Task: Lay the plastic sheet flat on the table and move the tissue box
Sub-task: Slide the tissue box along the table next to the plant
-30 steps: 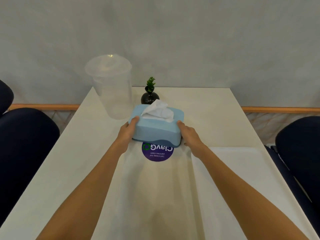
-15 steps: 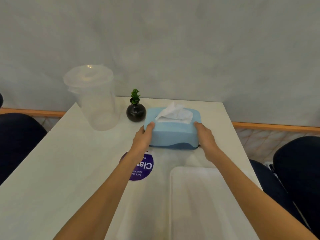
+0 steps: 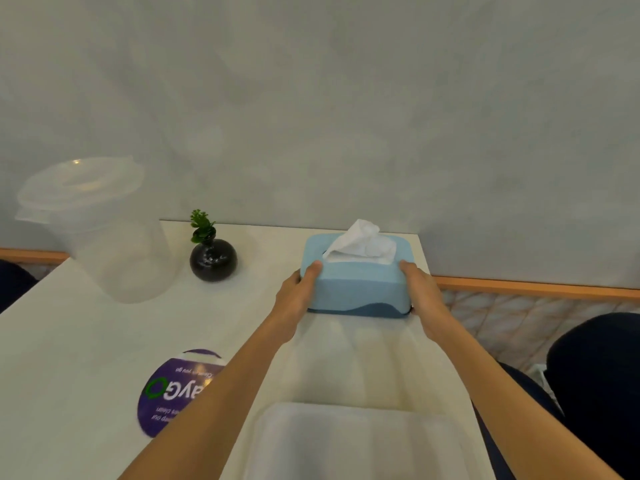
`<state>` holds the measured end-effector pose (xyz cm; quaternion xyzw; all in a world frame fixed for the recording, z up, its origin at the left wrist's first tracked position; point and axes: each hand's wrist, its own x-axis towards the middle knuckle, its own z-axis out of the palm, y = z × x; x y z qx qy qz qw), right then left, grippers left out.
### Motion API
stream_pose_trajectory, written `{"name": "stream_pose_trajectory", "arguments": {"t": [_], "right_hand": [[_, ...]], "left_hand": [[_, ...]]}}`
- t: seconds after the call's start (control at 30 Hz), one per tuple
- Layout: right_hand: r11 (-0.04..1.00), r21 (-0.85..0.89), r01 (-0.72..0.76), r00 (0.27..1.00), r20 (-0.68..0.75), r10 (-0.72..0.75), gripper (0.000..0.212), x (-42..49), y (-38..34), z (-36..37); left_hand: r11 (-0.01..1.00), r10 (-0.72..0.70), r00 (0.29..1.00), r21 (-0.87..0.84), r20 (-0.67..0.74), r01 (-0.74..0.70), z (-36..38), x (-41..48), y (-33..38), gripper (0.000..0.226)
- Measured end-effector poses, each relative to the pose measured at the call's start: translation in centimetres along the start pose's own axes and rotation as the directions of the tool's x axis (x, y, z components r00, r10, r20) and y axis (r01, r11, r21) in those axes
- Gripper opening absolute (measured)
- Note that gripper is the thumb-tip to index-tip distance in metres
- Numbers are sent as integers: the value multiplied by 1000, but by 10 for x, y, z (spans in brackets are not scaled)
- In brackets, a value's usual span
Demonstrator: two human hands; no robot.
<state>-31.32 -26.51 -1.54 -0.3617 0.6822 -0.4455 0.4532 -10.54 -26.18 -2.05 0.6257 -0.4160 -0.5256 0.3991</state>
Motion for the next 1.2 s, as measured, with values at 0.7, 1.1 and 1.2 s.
{"name": "stream_pose_trajectory", "arguments": {"t": [0.7,1.1,1.2], "right_hand": [[1000,-6,11,998,67,-11,46,78,-19,-1],[998,-59,2,1000,19,-1,61,61,-30,-9],[991,-117,72,994,-72,-81,59,45,-35,-12]], "left_hand": [[984,72,992,168,-103,-54,38,73,26,67],[968,92,985,245,-147,-54,29,56,36,76],[952,126,976,298,-176,-69,20,44,39,76]]}}
